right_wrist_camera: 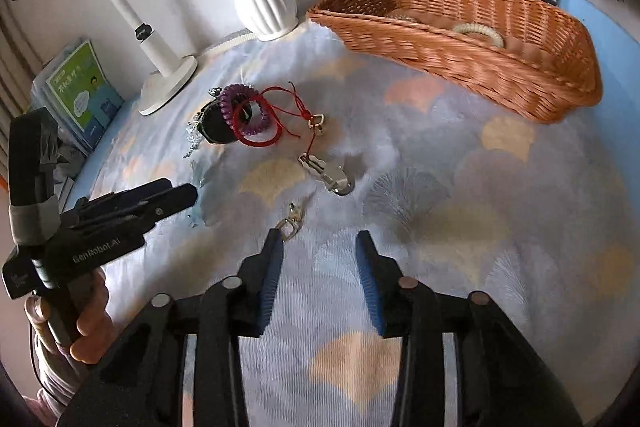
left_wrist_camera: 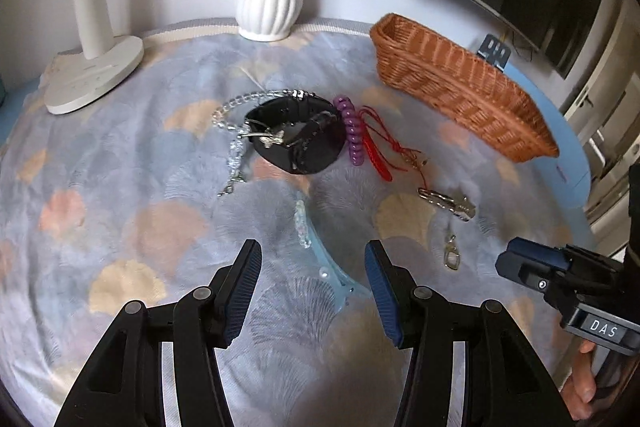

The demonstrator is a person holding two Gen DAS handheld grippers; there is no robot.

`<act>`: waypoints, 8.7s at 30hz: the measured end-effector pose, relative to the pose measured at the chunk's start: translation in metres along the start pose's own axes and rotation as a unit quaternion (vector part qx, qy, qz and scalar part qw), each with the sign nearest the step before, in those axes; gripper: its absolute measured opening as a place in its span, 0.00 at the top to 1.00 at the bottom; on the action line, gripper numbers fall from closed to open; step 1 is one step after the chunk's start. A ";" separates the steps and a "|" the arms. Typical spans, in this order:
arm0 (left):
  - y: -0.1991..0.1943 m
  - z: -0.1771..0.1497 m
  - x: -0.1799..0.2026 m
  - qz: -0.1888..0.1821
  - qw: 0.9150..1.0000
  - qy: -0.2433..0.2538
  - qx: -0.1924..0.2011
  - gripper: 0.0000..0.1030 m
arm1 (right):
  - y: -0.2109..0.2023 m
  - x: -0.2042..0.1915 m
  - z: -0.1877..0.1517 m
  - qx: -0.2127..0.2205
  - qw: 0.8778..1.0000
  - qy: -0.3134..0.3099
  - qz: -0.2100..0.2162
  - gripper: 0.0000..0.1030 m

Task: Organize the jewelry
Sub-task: 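Move both tools back over the remaining jewelry, then grasp the gold ring keychain with the right tool while the left grasps the clear blue hair clip, then carry the keychain and hair clip into the basket and open both tools, then move both tools back over the remaining jewelry, then grasp the silver key keychain with the right tool while the left grasps the beaded chain bracelet, then carry the key keychain and chain bracelet into the basket and open both tools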

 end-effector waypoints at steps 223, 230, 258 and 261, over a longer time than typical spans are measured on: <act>-0.078 0.105 0.066 -0.137 0.980 0.143 0.023 0.93 | -0.050 0.059 -0.003 0.063 0.995 -0.073 -0.007 0.75; -0.119 0.082 0.074 -0.192 0.970 0.141 0.042 0.93 | -0.045 0.057 0.000 0.061 0.996 -0.071 0.007 0.75; 0.129 0.207 0.229 -0.196 0.970 0.123 -0.075 0.93 | 0.004 0.228 0.123 0.020 0.989 0.088 -0.115 0.75; 0.145 0.209 0.220 -0.181 0.973 0.111 -0.083 0.93 | 0.012 0.232 0.124 0.013 0.990 0.094 -0.108 0.75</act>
Point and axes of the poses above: each gripper's, at about its wrist camera, not at the fingertips, and y roughly the way its jaws point, x to its right, z to its top, the point moved 4 cm from there along y, roughly the way its jaws point, and after that the axes turned 13 degrees about -y, right-handed, at the moved point
